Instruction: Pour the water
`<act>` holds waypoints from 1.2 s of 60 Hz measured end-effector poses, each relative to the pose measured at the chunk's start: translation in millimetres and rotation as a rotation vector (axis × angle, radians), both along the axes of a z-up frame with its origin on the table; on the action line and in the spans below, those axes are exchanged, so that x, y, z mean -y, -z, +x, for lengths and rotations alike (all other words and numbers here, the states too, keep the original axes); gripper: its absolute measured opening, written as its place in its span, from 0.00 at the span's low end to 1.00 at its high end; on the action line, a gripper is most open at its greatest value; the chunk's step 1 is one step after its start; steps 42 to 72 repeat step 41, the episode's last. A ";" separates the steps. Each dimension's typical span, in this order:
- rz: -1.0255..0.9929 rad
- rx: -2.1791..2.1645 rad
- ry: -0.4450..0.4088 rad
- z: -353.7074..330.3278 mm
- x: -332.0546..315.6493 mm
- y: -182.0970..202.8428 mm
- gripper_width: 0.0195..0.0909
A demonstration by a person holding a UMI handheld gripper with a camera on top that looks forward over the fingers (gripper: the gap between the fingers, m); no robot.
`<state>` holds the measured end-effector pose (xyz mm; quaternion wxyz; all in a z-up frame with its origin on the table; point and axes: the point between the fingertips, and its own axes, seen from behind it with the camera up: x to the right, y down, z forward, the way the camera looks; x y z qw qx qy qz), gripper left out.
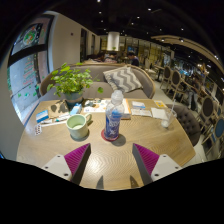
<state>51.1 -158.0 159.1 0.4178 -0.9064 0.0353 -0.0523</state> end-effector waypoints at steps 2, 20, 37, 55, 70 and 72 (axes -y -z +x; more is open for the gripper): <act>-0.003 -0.007 0.009 -4.8 12.6 -5.4 0.92; 0.019 0.004 0.045 -23.3 71.6 -47.1 0.92; 0.067 -0.008 0.019 -27.0 75.6 -65.8 0.93; 0.085 0.000 0.010 -22.9 74.2 -71.3 0.92; 0.085 0.000 0.010 -22.9 74.2 -71.3 0.92; 0.085 0.000 0.010 -22.9 74.2 -71.3 0.92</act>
